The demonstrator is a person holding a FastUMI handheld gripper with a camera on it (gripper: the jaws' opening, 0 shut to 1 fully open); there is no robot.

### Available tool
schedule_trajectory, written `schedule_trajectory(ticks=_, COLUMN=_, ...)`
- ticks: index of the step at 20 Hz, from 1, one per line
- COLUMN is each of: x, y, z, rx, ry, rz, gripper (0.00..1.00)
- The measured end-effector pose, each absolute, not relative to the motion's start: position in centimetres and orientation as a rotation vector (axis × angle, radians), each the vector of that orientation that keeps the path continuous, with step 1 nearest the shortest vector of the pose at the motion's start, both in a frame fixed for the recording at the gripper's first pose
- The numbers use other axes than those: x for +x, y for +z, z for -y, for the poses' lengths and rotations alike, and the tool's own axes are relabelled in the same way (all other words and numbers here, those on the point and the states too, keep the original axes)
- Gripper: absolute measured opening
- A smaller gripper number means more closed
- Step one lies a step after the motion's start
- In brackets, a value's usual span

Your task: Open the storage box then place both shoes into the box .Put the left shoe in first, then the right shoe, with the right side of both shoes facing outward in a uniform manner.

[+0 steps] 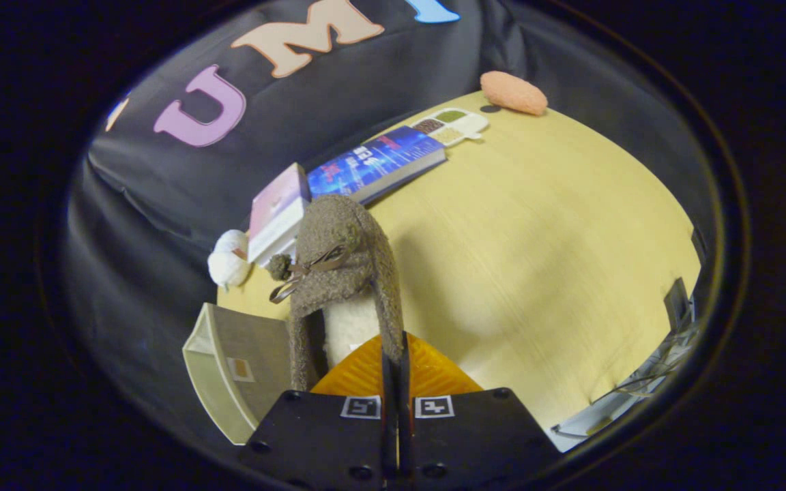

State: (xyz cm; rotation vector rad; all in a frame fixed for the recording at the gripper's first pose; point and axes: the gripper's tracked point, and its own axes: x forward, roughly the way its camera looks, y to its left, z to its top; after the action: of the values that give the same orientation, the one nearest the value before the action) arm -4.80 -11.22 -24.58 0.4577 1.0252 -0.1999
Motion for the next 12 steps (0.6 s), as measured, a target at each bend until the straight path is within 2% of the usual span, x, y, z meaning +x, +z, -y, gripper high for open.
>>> schedule_trajectory(ticks=8, x=-2.6, y=-17.2, z=-1.5, rx=0.442, ry=0.075, rz=-0.976, gripper=0.04)
schedule_trajectory(ticks=12, x=-3.5, y=-17.1, z=-7.0, rx=0.457, ry=0.177, rz=-1.011, gripper=0.04)
